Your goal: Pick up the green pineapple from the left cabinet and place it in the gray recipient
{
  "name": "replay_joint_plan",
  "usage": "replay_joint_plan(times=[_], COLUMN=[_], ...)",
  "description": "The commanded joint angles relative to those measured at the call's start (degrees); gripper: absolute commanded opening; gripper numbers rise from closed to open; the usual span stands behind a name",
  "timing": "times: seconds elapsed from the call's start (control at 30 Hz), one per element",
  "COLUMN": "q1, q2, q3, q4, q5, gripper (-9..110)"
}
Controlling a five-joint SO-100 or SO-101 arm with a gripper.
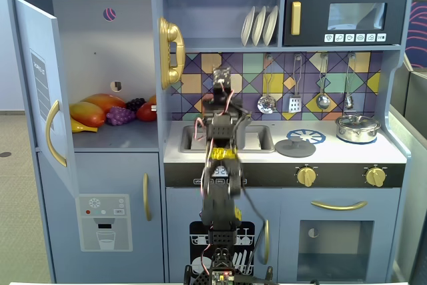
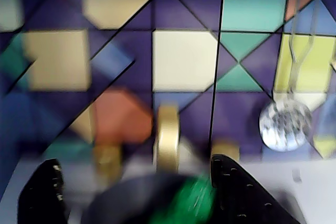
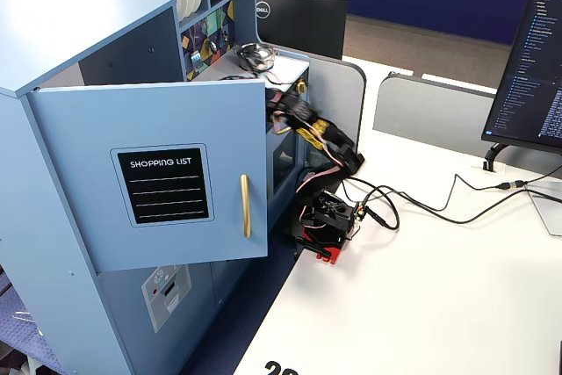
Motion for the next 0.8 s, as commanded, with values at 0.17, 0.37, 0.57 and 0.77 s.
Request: replay_joint_plan(times=[0.17, 0.37, 0.57, 0.77], q1=[4.1, 4.7, 2.5, -1.6], q2=[32.4, 38.8, 38.1, 40.7], q3=[21.8, 46.8, 61.7, 65.8], q4=[29.6, 28.7, 22.1, 31.1], q5=[3.3, 7.5, 12.2, 13.2], gripper=[20, 11, 3, 0])
